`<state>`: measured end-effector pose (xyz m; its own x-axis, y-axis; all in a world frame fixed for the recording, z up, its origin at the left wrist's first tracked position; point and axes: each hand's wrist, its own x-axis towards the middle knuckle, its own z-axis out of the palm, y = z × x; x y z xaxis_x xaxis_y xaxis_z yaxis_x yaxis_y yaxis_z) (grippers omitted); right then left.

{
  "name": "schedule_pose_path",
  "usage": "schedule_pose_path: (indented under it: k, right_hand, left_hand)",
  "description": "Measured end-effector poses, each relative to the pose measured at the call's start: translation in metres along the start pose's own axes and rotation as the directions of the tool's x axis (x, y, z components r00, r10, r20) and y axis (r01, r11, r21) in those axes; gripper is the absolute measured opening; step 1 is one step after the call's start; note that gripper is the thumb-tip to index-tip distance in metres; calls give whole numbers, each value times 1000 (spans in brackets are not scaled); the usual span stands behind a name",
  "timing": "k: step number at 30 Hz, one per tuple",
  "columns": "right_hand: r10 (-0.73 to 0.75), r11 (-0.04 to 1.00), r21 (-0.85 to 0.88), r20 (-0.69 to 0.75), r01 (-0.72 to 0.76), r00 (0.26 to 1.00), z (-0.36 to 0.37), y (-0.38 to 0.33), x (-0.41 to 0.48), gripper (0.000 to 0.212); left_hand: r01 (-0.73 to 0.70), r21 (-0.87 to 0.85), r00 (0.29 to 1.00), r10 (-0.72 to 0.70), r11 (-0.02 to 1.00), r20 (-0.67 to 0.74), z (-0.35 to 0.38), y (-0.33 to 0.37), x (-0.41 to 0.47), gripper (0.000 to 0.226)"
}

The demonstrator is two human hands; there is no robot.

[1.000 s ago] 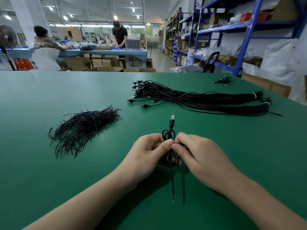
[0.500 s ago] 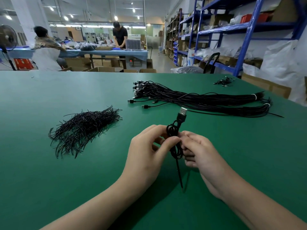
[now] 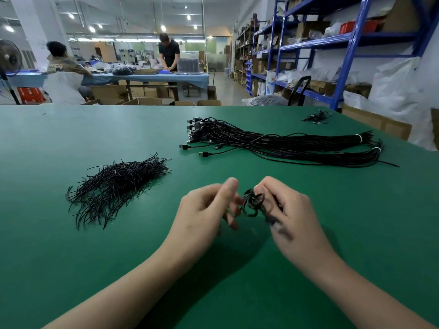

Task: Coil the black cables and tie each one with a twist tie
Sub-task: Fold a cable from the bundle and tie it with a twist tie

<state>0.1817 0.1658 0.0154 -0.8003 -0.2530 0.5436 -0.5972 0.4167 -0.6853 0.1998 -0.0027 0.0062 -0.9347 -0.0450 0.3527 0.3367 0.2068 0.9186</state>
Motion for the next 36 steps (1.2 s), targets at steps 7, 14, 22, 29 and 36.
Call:
schedule_pose_path:
  k: [7, 14, 22, 29, 36]
  right_hand:
    - [-19, 995, -94, -12, 17, 1000, 3, 2, 0, 37]
    - [454, 600, 557, 353, -574, 818, 8, 0, 1, 39]
    - [414, 711, 495, 280, -500, 866, 6, 3, 2, 40]
    - [-102, 992, -73, 1, 102, 995, 4, 2, -2, 36]
    - [241, 908, 320, 123, -268, 963, 9, 0, 0, 38]
  left_hand:
    - [174, -156, 979, -155, 972, 131, 0, 1, 1, 30]
    - [-368, 451, 913, 407, 813, 12, -4, 2, 0, 10]
    - [-514, 558, 806, 589, 651, 56, -10, 2, 2, 9]
    - [138, 13, 977, -138, 990, 163, -4, 1, 2, 51]
    - [-104, 105, 993, 108, 989, -35, -1, 5, 1, 21]
